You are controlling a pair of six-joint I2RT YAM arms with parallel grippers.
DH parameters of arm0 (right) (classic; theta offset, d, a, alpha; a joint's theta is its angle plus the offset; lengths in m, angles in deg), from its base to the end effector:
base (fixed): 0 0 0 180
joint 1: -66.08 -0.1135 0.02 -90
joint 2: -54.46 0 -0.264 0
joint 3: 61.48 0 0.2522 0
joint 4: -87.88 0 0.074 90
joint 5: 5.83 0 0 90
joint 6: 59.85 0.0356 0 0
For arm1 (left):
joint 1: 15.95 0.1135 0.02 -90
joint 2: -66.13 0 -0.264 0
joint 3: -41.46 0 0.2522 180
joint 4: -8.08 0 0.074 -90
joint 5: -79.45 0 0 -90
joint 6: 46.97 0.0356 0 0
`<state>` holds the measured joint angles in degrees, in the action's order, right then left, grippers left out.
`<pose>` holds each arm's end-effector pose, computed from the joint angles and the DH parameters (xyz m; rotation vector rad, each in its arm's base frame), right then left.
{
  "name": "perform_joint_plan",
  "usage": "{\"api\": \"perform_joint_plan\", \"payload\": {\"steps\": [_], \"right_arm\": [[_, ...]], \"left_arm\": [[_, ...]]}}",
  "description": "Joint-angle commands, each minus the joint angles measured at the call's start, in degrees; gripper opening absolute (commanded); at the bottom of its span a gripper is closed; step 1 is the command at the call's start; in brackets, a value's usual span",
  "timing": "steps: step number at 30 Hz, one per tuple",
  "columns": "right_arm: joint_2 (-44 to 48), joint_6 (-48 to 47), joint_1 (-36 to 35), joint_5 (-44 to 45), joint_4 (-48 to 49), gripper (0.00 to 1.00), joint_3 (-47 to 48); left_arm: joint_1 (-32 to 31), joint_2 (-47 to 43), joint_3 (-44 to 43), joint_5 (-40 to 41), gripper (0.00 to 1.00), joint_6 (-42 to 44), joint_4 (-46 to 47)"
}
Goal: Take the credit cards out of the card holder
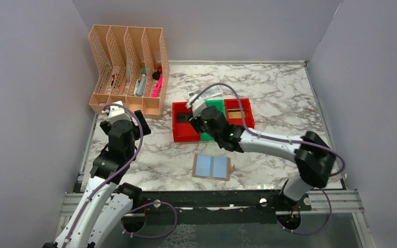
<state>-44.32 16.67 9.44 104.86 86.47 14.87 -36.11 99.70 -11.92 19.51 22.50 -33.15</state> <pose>0.2258 0.3201 0.2348 -0.9291 1.7270 0.1360 0.1328 -0.0297 0.3067 -0.3469 1.8604 0.0273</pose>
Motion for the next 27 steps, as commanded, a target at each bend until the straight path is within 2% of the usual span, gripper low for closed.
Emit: {"api": "perform_joint_plan", "payload": {"steps": [1, 3, 6, 11, 14, 17, 21, 24, 27], "right_arm": [[11.0, 31.8, -0.2, 2.7, -13.4, 0.56, -5.4], [13.6, 39.5, -0.2, 1.0, -22.4, 0.58, -6.7], [18.5, 46.7, -0.2, -2.4, -27.7, 0.58, -11.8], [27.2, 57.0, -0.2, -8.8, -25.1, 0.58, -21.6], [28.7, 61.2, -0.2, -11.7, -22.7, 0.58, -25.5], [27.7, 65.5, -0.2, -12.4, -24.7, 0.56, -26.4], [27.0, 75.1, -0.2, -9.6, -28.7, 0.51, -28.8], [27.0, 75.1, -0.2, -12.4, -24.9, 0.47, -31.6], [26.6, 75.2, -0.2, -10.9, -26.0, 0.47, -31.4]], "left_arm": [[0.5, 1.7, 0.2, -2.4, 0.99, 0.9, 1.4], [0.5, 3.1, 0.3, -4.4, 0.99, 1.6, 1.8], [0.5, 6.0, 0.7, -13.2, 0.99, 4.1, 3.3], [0.6, 12.6, 0.4, -28.4, 0.97, 4.4, 4.5], [0.4, 16.1, 1.8, -41.5, 0.9, 1.7, 7.1], [-0.6, 19.3, 3.8, -53.0, 0.83, -1.0, 10.7], [-5.9, 21.5, 4.8, -57.0, 0.81, -2.5, 11.9], [-12.1, 23.1, 6.3, -54.7, 0.8, -5.1, 14.2], [-16.3, 25.7, 8.0, -52.8, 0.78, -8.2, 17.5]]}}
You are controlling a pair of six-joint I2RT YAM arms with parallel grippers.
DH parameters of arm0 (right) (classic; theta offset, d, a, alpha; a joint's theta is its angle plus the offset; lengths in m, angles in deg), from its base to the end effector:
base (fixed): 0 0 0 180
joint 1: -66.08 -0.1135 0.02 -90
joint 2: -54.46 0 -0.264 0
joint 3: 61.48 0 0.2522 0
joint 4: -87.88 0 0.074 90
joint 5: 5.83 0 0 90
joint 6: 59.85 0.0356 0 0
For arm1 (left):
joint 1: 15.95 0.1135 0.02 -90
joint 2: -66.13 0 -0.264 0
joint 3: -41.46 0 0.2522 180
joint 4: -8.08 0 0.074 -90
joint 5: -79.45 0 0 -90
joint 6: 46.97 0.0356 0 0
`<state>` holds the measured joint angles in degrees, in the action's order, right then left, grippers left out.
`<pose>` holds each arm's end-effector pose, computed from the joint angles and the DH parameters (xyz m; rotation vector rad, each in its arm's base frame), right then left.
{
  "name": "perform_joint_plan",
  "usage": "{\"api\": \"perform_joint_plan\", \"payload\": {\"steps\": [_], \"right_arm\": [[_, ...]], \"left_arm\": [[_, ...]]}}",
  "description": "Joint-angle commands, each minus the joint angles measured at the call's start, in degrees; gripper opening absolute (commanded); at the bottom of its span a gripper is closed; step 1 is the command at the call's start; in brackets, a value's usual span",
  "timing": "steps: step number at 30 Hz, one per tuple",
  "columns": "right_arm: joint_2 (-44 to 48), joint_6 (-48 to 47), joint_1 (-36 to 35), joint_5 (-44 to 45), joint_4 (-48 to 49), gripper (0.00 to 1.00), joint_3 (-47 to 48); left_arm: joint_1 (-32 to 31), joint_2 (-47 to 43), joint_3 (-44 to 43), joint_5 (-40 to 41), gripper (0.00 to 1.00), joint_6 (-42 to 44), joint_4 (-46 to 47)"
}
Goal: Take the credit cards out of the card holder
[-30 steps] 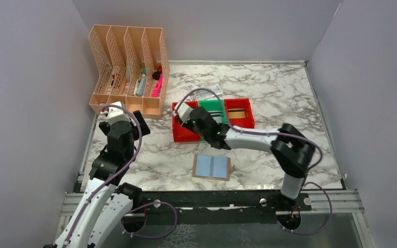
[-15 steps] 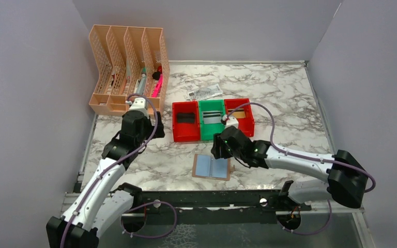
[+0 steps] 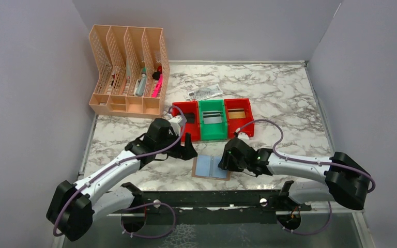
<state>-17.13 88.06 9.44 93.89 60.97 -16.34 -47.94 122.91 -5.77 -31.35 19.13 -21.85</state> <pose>0.1301 0.1867 0.1641 0.1017 2.5919 0.6031 0.1688 -0.1203 0.2243 0.3716 2.3476 -0.9075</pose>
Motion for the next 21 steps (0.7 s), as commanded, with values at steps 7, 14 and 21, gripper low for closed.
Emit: {"api": "perform_joint_plan", "payload": {"steps": [7, 14, 21], "right_arm": [[-4.2, 2.1, -0.2, 2.0, -3.3, 0.49, 1.7], [-9.6, 2.1, -0.2, -1.5, 1.2, 0.49, 1.5], [-12.5, 2.1, -0.1, -4.5, 4.7, 0.49, 2.0]], "left_arm": [[-9.2, 11.1, 2.8, -1.0, 0.72, -8.2, 12.7], [-13.5, 17.5, 5.8, 0.5, 0.63, -11.9, 20.1], [-14.4, 19.2, 10.7, 4.9, 0.61, -17.9, 25.0]]}}
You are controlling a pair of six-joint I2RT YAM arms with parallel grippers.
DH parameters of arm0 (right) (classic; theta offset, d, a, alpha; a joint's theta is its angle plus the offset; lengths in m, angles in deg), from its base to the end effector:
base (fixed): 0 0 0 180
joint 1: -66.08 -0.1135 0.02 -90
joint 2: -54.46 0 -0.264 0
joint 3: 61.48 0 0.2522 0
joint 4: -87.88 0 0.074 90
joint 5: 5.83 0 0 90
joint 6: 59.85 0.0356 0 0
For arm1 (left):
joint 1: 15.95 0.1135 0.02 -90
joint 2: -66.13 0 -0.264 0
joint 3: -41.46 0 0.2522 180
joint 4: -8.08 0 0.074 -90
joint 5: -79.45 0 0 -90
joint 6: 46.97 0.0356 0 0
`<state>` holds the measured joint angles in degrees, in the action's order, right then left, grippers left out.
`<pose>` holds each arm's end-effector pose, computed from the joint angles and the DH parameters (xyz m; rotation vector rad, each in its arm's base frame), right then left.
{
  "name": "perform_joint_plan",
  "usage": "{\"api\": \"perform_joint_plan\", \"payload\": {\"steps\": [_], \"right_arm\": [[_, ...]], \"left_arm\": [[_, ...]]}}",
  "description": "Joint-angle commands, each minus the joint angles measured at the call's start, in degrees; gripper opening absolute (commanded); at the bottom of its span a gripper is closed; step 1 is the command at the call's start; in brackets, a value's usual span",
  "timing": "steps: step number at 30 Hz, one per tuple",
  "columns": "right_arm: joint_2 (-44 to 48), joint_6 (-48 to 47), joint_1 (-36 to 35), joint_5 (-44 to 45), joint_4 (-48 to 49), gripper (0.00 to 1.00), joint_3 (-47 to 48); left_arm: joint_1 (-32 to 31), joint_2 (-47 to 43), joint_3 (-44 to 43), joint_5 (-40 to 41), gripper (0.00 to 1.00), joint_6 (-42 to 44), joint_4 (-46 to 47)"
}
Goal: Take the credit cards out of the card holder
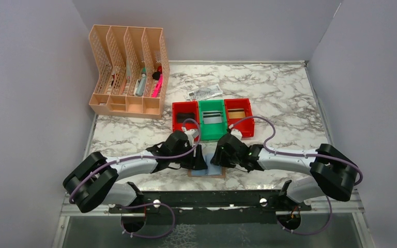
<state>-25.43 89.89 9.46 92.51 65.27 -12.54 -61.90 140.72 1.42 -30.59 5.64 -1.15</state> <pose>0.1445 0.2099 0.1558 0.1340 2.6131 0.6311 0.1547 -0.1775 0.1506 0.3830 2.5346 -1.0626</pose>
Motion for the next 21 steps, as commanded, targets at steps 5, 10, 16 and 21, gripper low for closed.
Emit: {"api": "perform_joint_plan", "payload": {"steps": [5, 10, 16, 21], "right_arm": [[-3.5, 0.4, -0.2, -3.1, 0.3, 0.48, -2.1], [0.9, -3.1, -0.2, 7.0, -10.8, 0.5, 3.3], [8.6, -12.1, -0.1, 23.4, -20.0, 0.61, 11.0], [13.6, -23.0, 1.0, 33.2, -18.8, 0.7, 15.3]], "left_arm": [[-0.4, -0.4, 6.9, 2.6, 0.61, -7.9, 10.7], [-0.4, -7.9, -0.3, 15.7, 0.68, -2.1, -7.9], [2.1, -16.1, -11.5, 32.9, 0.95, 7.5, -25.4], [13.4, -16.2, -20.1, 32.6, 0.99, 17.6, -31.4]]}}
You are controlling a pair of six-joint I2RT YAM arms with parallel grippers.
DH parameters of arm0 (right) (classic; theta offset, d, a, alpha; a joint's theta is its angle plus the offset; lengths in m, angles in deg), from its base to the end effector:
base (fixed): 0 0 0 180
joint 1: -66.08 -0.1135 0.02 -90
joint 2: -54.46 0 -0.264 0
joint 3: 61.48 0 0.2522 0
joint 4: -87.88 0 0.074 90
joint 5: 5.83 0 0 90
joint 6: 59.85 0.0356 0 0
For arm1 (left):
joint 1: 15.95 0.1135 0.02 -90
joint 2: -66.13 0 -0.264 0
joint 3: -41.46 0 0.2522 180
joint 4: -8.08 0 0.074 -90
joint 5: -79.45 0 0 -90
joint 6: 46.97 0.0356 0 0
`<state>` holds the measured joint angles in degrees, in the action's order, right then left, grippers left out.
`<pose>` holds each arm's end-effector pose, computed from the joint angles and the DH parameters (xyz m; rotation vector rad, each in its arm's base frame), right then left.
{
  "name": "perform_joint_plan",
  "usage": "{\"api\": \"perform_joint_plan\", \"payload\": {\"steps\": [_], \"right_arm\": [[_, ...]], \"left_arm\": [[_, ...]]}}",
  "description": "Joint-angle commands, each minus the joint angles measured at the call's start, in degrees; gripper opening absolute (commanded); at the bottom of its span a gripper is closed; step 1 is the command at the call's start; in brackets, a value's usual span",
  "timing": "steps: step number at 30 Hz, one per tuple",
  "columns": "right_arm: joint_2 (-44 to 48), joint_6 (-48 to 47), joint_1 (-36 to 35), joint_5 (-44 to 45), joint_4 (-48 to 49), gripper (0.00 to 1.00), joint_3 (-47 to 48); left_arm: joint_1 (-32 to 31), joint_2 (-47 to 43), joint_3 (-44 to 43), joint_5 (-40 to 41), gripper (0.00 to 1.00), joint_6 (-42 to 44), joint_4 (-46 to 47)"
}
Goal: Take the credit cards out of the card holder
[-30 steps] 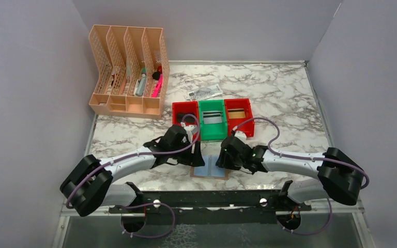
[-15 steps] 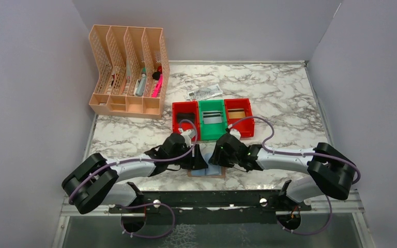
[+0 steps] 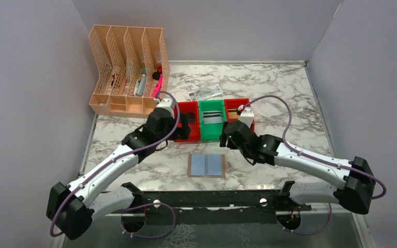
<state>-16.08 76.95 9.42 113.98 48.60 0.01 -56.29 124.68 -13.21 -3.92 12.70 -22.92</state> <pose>0.1527 0.1998 0.2444 0.0342 2.2945 0.3058 0.1731 -0.1416 0.2591 0.1275 2.2296 -0.5683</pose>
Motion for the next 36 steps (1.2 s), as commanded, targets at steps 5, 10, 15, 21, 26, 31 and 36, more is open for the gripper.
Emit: {"api": "perform_joint_plan", "payload": {"steps": [5, 10, 15, 21, 26, 31, 36], "right_arm": [[7.9, -21.2, 10.1, 6.7, 3.3, 0.71, 6.0], [10.1, -26.3, 24.8, -6.7, 4.6, 0.71, 9.4], [11.5, -29.3, 34.9, -12.7, 3.3, 0.72, 15.2], [9.4, -30.1, 40.9, -15.4, 0.7, 0.73, 20.4], [11.2, -30.5, 41.8, -20.7, 2.2, 0.75, 20.8], [14.2, -31.3, 41.8, -21.2, 2.9, 0.77, 18.4], [17.8, -33.3, 41.8, -19.9, 4.7, 0.79, 15.0]], "left_arm": [[19.8, 1.0, -13.3, 6.5, 0.99, 19.0, -12.7], [28.6, 2.7, -20.9, 8.8, 0.99, 18.7, -16.2], [28.7, -1.2, -22.4, 11.7, 0.99, 16.2, -16.6], [28.7, -4.1, -22.0, 12.5, 0.99, 16.0, -18.6], [28.7, -5.8, -22.2, 13.3, 0.99, 16.2, -18.9], [28.7, -6.5, -23.0, 14.8, 0.99, 16.9, -19.0], [28.7, -6.3, -24.9, 15.3, 0.99, 17.7, -19.0]]}}
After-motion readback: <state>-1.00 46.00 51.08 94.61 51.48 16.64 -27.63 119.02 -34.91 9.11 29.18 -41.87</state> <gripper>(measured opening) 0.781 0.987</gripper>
